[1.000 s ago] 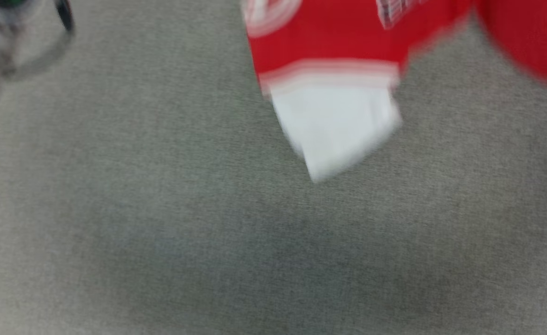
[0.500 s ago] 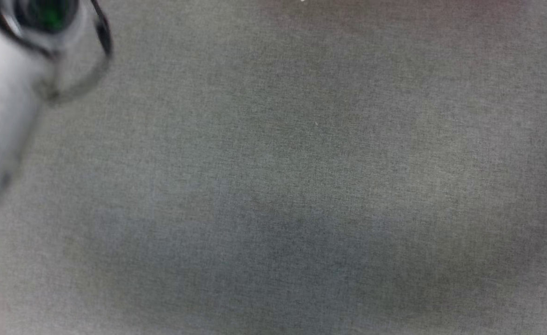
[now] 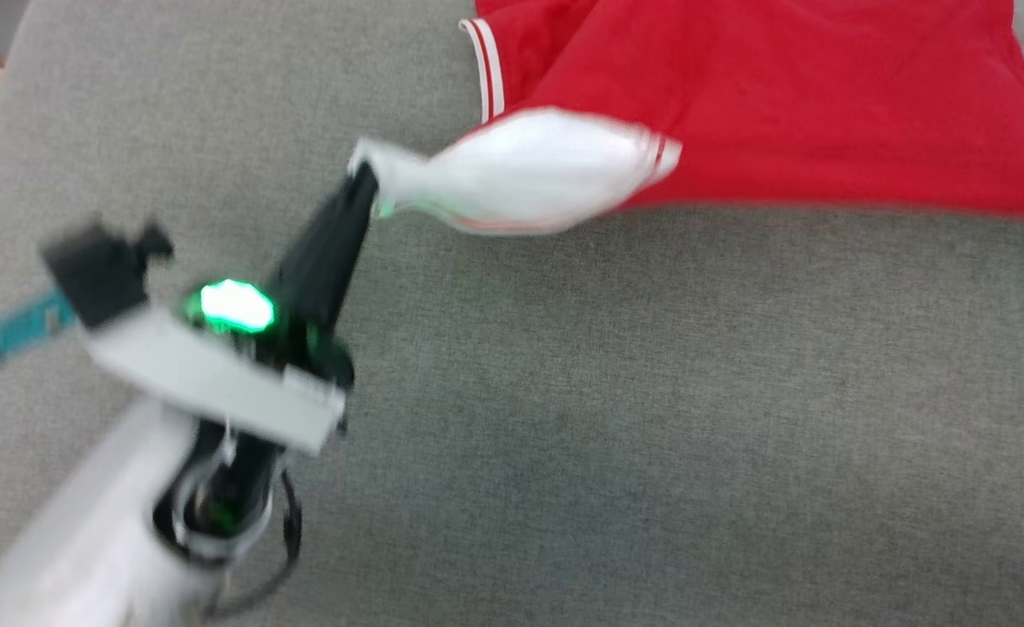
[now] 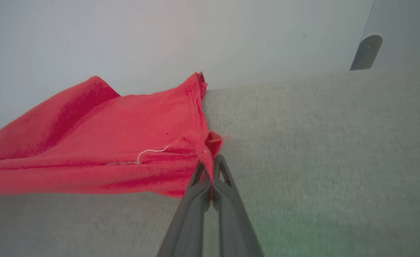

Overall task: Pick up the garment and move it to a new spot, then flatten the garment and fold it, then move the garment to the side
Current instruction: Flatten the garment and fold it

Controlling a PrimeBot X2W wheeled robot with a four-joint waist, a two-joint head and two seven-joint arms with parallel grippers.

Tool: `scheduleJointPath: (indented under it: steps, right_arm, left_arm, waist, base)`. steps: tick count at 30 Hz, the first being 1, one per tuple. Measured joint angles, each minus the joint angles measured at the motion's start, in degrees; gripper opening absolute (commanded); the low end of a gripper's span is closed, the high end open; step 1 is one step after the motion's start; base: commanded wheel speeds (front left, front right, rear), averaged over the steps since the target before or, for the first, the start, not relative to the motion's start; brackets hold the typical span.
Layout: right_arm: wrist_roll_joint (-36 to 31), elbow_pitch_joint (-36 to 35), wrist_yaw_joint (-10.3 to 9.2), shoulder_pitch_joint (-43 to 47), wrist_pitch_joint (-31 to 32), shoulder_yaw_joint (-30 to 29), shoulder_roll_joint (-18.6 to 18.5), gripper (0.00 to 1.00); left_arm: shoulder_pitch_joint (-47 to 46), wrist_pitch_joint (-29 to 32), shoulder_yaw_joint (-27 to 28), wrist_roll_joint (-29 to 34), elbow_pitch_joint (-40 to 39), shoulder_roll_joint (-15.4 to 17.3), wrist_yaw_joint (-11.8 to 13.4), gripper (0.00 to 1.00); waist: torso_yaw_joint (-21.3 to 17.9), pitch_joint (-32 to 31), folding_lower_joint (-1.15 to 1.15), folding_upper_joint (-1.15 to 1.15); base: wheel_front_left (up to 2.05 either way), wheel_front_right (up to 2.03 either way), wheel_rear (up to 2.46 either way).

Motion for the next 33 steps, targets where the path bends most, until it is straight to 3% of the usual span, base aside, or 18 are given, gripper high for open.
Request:
scheduleJointPath:
  steps: [9,18,27,33]
  right_arm:
    - [3.0,-17.1,0.0,23.4,9.2,-8.5,0.1,0.0]
    - [3.2,-33.0,-0.01,40.9,19.5,-18.8,6.1,0.0]
    - [4.4,-44.0,-0.01,47.9,26.5,-25.3,12.3,0.0]
    - [4.4,-43.8,-0.01,42.9,28.3,-25.5,13.0,0.0]
  left_arm:
    - [20.6,-0.1,4.7,2.6,-11.5,0.4,0.0,0.0]
    - [33.3,-0.1,6.0,4.9,-20.3,5.0,0.0,0.0]
    - [41.2,-0.1,7.8,6.8,-27.4,9.6,0.0,0.0]
    - [36.2,-0.1,6.4,7.1,-26.9,9.6,0.0,0.0]
  waist:
    - [-0.2,-2.5,0.0,0.0]
    - [0.1,-4.9,0.0,0.0]
    - [0.0,-4.9,0.0,0.0]
    - [-0.3,-4.2,0.0,0.0]
  base:
    - [0.0,0.0,0.0]
    - [0.0,0.0,0.0]
    - [0.0,0.0,0.0]
    - [0.0,0.0,0.0]
